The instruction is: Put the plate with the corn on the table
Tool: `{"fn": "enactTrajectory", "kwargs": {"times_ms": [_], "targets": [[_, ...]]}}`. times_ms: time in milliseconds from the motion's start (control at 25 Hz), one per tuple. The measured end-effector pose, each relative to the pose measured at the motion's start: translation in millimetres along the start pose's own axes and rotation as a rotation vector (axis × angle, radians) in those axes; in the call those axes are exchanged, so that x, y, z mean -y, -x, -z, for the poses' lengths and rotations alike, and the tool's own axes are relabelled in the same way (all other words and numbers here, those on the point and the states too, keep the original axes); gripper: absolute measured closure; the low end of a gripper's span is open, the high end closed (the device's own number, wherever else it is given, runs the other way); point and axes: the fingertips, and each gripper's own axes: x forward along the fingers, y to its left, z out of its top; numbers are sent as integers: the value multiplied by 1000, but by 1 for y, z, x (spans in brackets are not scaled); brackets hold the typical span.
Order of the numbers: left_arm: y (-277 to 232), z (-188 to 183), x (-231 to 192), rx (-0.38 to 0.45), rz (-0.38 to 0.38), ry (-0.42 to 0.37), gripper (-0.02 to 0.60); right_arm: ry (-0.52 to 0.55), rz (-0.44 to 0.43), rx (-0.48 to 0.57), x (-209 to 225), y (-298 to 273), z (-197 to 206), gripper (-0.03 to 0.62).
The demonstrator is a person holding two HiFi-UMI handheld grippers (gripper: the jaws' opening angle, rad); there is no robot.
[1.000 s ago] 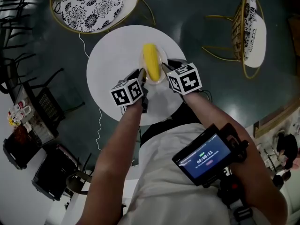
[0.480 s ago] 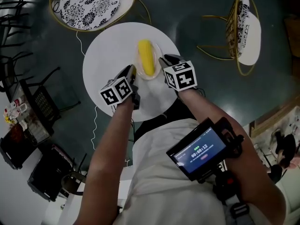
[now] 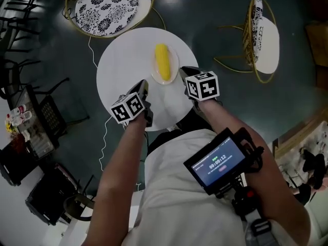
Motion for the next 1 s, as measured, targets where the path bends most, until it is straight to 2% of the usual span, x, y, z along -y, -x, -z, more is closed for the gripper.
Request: {"fn": "enactTrajectory", "kwargs": {"times_ms": [40, 240, 440, 640, 1000], "targets": [[11, 4, 1, 6, 8, -3, 575, -2, 0, 3, -6, 7, 4, 586], [59, 20, 8, 31, 42, -43, 575, 2, -1, 18, -34, 40, 20, 586], [90, 23, 20, 57, 74, -142, 575, -24, -27, 63, -56, 61, 21, 586], [117, 25, 37, 84, 128, -205, 575, -22, -59, 106, -81, 85, 18, 587], [153, 33, 55, 133, 203, -237, 575, 21, -132, 189, -118, 124, 9, 586]]}}
